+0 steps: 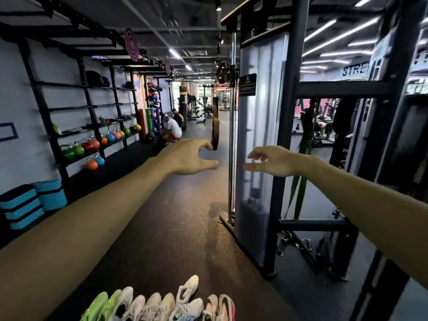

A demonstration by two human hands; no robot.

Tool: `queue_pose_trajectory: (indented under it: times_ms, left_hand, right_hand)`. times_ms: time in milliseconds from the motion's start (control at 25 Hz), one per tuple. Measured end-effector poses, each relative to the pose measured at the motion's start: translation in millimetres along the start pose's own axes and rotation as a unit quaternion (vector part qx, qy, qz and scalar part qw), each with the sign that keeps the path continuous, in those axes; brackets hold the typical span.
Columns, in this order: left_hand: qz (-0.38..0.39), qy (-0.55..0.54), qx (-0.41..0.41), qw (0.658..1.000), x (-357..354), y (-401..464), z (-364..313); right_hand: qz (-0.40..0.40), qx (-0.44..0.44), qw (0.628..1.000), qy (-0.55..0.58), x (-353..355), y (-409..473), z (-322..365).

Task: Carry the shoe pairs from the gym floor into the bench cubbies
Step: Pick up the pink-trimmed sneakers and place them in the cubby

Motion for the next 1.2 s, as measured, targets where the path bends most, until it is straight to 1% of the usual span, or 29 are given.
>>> queue_pose_trajectory:
  times_ms: [80,160,240,440,520,680,760,920,1000,1200]
  left_hand:
    - [0.015,-0.012,-0.008,1.0,-24,47,22]
    - [0.038,-0.024,-0.015,0.999,-56,88,37]
    - [0.054,-0.026,-0.018,0.998,-88,123,48]
    - [0.087,-0.031,0.003,0.996,-158,209,88]
    - [0.106,-0.033,0.012,0.994,-194,247,103]
    - [0.149,-0.05,0.027,0.987,-278,305,126]
    - [0.175,-0.068,0.042,0.981,-338,323,142]
    - [0.248,-0.094,0.041,0.963,-487,324,171]
    - [0.283,-0.09,0.036,0.954,-558,312,183]
    - [0.348,-0.105,0.034,0.931,-747,264,204]
  right_hand:
    - [-0.005,-0.018,1.0,-0.001,-7,44,-23]
    - [0.009,-0.044,0.999,0.012,-21,83,-47]
    - [0.025,-0.05,0.998,0.009,-35,119,-70]
    - [0.032,-0.057,0.998,0.006,-66,213,-131]
    - [0.045,-0.051,0.998,0.009,-87,255,-162]
    - [0.064,-0.07,0.995,0.014,-141,327,-225]
    - [0.082,-0.08,0.993,0.001,-188,358,-260]
    - [0.137,-0.115,0.984,-0.001,-318,390,-331]
    - [0.156,-0.136,0.978,0.005,-383,391,-363]
    - [0.186,-0.175,0.966,0.03,-570,382,-434]
Point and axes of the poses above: each hand's wrist, its own y-axis towards the middle knuckle, its own x-axis out of the back of the hand, z = x × y, the point moved 8 cm from there along y, towards the middle knuckle, and after that the axes turned 6 degrees about y, right-handed, at the moved point
